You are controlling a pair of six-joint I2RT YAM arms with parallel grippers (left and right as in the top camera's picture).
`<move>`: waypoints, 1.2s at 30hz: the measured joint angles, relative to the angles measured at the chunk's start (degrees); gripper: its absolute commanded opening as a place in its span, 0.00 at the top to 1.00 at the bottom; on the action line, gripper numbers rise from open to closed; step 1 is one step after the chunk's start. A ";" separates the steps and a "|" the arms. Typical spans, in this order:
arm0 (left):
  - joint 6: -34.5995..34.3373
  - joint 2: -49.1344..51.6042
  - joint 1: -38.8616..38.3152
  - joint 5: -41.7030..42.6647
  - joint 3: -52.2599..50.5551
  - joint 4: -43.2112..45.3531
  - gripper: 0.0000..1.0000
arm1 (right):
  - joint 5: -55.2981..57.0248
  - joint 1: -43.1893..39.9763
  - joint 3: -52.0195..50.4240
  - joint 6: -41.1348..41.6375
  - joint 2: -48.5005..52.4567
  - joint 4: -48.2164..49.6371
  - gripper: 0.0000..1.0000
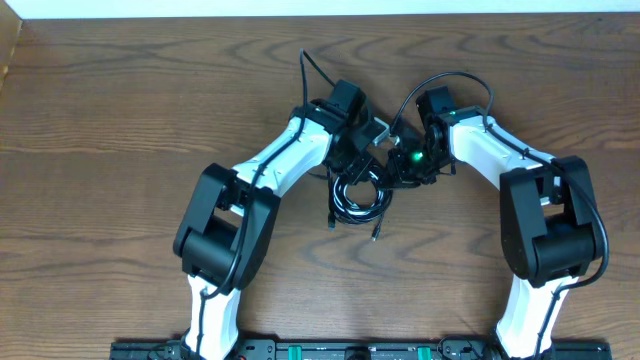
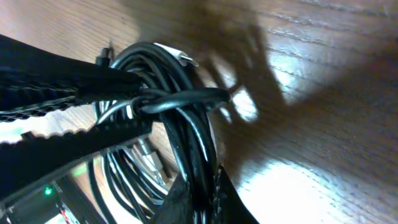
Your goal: Untangle cables
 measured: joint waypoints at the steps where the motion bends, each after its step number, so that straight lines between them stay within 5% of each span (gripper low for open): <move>1: 0.09 0.04 0.02 0.00 0.00 0.15 0.92 | 0.00 0.00 0.00 0.00 0.15 0.00 0.99; 4: -0.59 0.04 0.04 0.00 0.00 0.48 0.92 | 0.04 0.00 0.00 0.02 0.28 -0.22 0.99; 7: -1.70 0.04 0.04 0.07 0.00 0.50 0.92 | 0.00 0.00 0.00 0.02 0.28 -0.48 0.78; 14: -3.10 0.04 0.04 0.28 0.00 0.76 0.92 | -1.81 -0.35 0.07 0.76 0.28 -1.60 0.68; 23: -3.45 0.04 0.04 0.31 0.00 -0.15 0.92 | -19.10 -10.01 0.52 2.21 0.28 -2.23 0.58; 30: -3.26 -0.57 0.04 0.50 -0.02 -0.24 0.92 | -21.88 -14.08 0.72 7.48 0.28 -1.27 0.20; 35: -1.16 -2.97 0.04 1.88 -0.02 -0.20 0.93 | -21.05 -13.18 0.74 14.08 0.28 2.75 0.21; 36: -0.87 -3.52 0.04 2.25 -0.02 -0.15 0.92 | -20.92 -12.81 0.74 15.50 0.28 3.82 0.28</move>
